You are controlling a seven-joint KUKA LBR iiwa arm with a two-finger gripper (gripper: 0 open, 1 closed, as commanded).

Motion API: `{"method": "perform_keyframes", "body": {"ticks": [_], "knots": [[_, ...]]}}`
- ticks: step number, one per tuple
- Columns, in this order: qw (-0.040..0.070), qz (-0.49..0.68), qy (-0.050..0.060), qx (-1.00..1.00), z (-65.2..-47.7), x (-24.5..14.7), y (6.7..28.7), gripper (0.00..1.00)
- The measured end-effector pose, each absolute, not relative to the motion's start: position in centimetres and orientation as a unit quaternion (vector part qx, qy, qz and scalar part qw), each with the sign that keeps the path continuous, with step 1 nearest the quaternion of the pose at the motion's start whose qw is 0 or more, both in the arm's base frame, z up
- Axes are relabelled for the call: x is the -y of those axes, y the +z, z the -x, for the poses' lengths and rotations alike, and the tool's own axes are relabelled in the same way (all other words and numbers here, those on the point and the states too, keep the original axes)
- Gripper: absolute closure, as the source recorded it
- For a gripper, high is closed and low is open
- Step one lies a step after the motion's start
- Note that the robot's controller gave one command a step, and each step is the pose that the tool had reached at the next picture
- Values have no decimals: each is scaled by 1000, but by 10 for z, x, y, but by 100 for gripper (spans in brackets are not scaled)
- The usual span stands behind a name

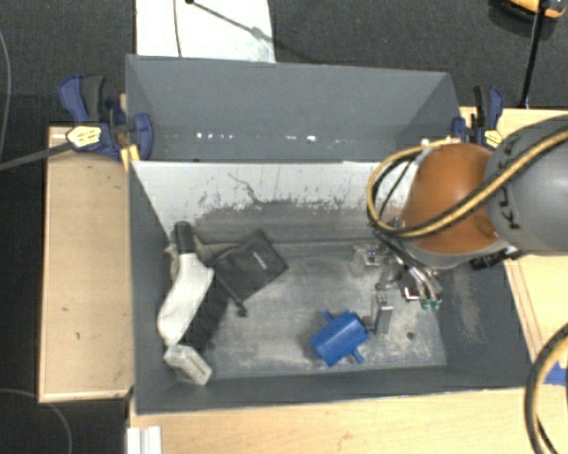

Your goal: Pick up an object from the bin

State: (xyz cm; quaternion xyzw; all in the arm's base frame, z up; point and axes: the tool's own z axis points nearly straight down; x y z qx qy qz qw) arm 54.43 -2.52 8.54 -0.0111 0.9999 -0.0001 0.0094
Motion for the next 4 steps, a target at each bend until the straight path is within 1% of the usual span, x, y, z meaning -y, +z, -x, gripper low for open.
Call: {"method": "perform_keyframes", "body": {"ticks": [1, 2, 3, 4], "knots": [[7, -39, 0, -999, -518, 13, 73, 0], [8, 12, 0, -1000, -501, -12, 72, 0], [5, 20, 0, -1000, -488, -7, 70, 100], [6, 20, 0, -1000, -488, -8, 70, 0]]}}
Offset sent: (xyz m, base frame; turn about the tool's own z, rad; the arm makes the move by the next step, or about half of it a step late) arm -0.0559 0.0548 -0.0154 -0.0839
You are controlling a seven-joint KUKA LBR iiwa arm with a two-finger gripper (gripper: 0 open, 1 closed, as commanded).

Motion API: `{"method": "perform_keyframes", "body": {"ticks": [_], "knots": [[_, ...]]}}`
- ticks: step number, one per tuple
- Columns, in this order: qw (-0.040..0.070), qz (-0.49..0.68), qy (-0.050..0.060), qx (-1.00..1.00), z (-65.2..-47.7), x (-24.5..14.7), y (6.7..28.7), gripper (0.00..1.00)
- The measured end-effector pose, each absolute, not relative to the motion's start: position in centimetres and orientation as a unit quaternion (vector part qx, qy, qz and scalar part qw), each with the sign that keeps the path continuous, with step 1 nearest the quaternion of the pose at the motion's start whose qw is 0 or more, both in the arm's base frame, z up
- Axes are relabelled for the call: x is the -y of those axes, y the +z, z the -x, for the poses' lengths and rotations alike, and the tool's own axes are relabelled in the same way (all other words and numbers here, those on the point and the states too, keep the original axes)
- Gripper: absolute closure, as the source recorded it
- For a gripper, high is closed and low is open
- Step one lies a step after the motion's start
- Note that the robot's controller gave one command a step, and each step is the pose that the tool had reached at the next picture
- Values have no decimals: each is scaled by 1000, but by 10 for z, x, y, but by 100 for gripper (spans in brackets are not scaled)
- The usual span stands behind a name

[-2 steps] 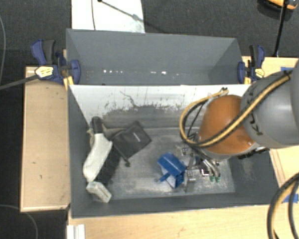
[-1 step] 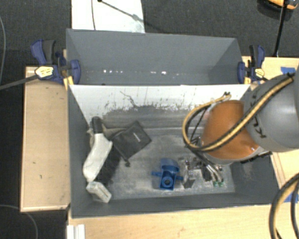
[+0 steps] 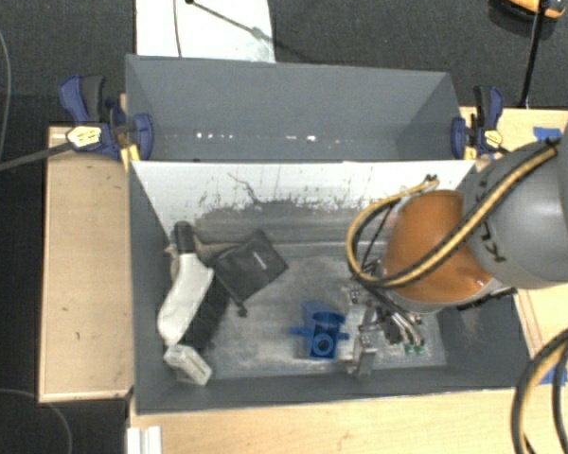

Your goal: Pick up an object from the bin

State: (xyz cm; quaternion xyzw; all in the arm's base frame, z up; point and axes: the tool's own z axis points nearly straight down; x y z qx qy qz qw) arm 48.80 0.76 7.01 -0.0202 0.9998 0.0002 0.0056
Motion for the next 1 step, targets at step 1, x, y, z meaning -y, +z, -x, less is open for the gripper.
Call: {"method": "perform_keyframes", "body": {"ticks": [1], "knots": [[6, 20, 0, -1000, -488, -8, 70, 0]]}}
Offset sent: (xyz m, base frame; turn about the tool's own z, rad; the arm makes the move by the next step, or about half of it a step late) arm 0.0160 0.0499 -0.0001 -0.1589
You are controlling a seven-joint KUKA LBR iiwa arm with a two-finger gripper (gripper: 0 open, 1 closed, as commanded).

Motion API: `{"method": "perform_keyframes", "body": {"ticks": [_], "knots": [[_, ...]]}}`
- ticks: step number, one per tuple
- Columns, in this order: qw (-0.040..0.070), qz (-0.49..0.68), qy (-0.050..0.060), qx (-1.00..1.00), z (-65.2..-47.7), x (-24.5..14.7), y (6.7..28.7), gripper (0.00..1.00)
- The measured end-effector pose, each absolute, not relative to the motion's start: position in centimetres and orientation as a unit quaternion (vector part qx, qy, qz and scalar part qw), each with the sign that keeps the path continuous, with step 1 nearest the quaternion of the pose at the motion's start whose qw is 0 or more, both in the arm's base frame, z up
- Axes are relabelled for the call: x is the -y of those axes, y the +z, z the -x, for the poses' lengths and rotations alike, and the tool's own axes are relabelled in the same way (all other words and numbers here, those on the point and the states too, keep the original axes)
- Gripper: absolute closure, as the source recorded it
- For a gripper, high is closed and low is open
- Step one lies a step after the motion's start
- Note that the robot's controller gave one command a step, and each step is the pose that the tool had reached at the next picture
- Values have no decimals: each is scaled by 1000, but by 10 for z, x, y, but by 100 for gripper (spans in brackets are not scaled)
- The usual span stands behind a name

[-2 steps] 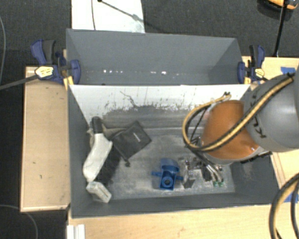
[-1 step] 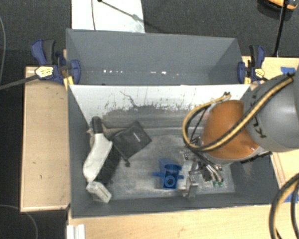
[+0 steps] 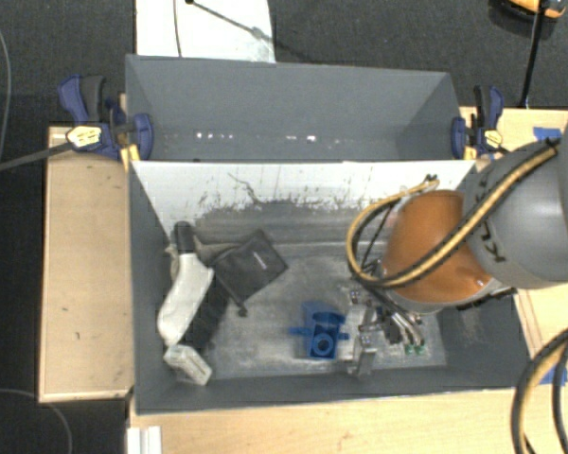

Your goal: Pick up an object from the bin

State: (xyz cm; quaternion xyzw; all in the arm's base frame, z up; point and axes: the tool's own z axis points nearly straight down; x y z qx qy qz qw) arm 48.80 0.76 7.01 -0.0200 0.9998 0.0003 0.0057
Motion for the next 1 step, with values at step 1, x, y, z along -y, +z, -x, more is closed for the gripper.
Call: {"method": "perform_keyframes", "body": {"ticks": [1], "knots": [[7, 45, -1, -999, -494, -22, 70, 0]]}}
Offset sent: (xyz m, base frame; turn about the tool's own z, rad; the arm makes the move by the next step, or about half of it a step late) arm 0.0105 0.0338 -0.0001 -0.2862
